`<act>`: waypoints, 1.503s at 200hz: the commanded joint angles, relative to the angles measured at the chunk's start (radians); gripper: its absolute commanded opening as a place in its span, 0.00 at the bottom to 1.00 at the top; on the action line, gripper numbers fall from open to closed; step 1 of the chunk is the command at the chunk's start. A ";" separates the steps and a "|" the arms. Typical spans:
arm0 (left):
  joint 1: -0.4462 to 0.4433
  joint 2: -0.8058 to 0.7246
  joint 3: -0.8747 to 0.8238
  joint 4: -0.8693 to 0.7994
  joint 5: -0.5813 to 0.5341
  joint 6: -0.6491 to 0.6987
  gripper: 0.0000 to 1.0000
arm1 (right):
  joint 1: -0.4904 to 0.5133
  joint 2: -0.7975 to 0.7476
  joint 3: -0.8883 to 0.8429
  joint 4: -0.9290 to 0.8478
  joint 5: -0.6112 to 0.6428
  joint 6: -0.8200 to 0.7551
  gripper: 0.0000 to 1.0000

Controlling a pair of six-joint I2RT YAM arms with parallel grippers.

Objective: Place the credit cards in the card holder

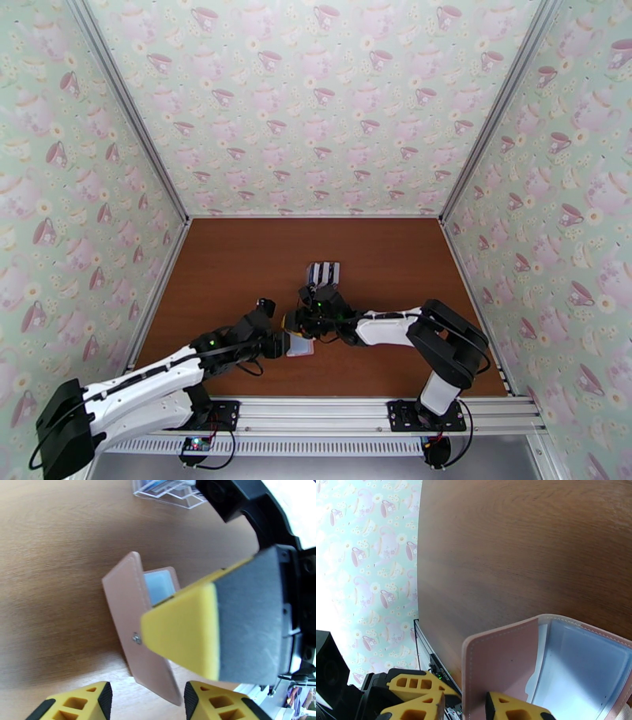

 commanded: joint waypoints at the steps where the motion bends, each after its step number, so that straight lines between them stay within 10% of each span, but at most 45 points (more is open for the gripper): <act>1: -0.005 -0.013 -0.003 0.013 -0.026 0.010 0.54 | 0.007 0.015 0.013 0.034 -0.027 0.021 0.35; 82: -0.003 -0.027 -0.034 -0.060 -0.075 -0.005 0.41 | 0.007 0.019 0.010 0.043 -0.035 0.025 0.35; 239: -0.005 -0.032 -0.061 0.030 -0.054 -0.022 0.50 | 0.013 0.050 0.024 0.080 -0.073 0.052 0.35; 300: 0.001 -0.069 -0.110 -0.049 -0.123 -0.056 0.33 | 0.011 0.060 0.014 0.088 -0.072 0.046 0.34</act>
